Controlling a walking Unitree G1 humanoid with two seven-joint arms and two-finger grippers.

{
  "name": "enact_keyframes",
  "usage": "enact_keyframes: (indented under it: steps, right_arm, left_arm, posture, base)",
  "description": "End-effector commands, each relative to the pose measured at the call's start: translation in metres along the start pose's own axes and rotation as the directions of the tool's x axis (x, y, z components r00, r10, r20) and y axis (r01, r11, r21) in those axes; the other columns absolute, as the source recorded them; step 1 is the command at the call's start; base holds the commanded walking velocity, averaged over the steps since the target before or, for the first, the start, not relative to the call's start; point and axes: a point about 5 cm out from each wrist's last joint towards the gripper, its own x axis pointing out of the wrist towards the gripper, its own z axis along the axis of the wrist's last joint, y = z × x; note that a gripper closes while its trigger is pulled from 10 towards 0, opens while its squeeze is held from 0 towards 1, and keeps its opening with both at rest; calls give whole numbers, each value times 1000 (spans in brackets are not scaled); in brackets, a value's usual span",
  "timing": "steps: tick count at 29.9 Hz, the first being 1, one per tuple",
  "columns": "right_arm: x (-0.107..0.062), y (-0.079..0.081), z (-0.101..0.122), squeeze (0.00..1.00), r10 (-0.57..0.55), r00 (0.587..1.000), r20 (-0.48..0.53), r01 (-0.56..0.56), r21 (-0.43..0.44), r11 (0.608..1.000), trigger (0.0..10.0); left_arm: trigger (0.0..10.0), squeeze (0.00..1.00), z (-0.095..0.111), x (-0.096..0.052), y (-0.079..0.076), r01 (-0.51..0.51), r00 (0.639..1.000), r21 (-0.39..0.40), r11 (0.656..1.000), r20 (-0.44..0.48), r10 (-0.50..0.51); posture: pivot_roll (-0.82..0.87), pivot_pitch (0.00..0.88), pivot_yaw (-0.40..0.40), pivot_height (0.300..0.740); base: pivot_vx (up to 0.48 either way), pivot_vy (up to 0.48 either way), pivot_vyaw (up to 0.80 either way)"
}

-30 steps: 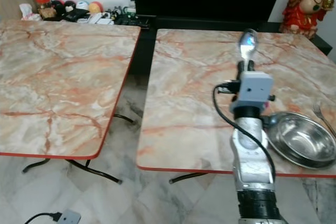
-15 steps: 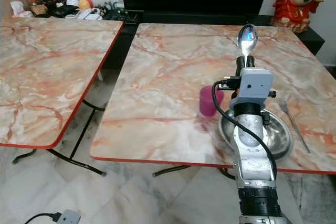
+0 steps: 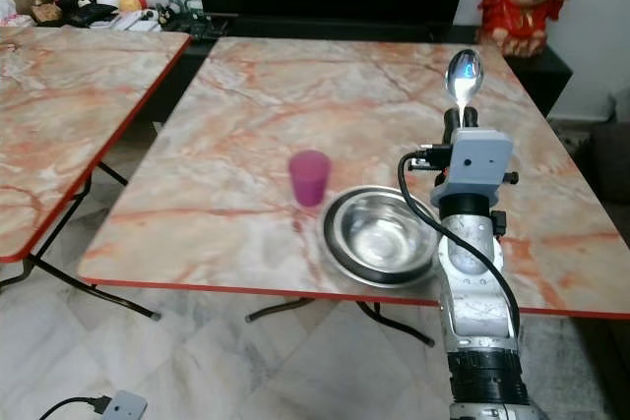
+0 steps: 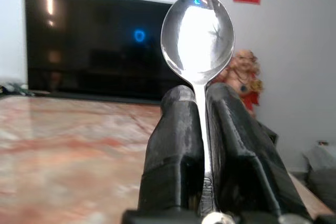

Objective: Setting the table

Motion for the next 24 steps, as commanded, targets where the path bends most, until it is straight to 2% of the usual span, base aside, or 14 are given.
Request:
enact_keyframes:
  steps: [1,10,20,24]
  right_arm:
    - [3,-2,6,0,-11,1000,22,11,7,1000,10000]
    - [3,-3,5,0,-14,1000,17,14,0,1000,10000]
    - [3,-3,5,0,-13,1000,12,13,1,1000,10000]
    - [3,-3,5,0,-9,1000,11,9,0,1000,10000]
  left_arm:
    - [10000,0,-10,-2,-2,3,999,-4,1000,-33,-3]
    - [10000,0,-9,-2,-4,13,1000,-39,999,-17,-14]
    - [10000,0,-10,-2,-4,12,1000,-43,999,-25,-13]
    - [10000,0,-11,-2,-1,6,1000,-44,999,-27,-7]
  posture:
    - [-28,130,28,740]
    - [-26,136,26,740]
    - [-29,137,24,740]
    - [-29,138,23,740]
  base:
    - [0,0,0]
    - [0,0,0]
    - [0,0,0]
    - [258,0,0]
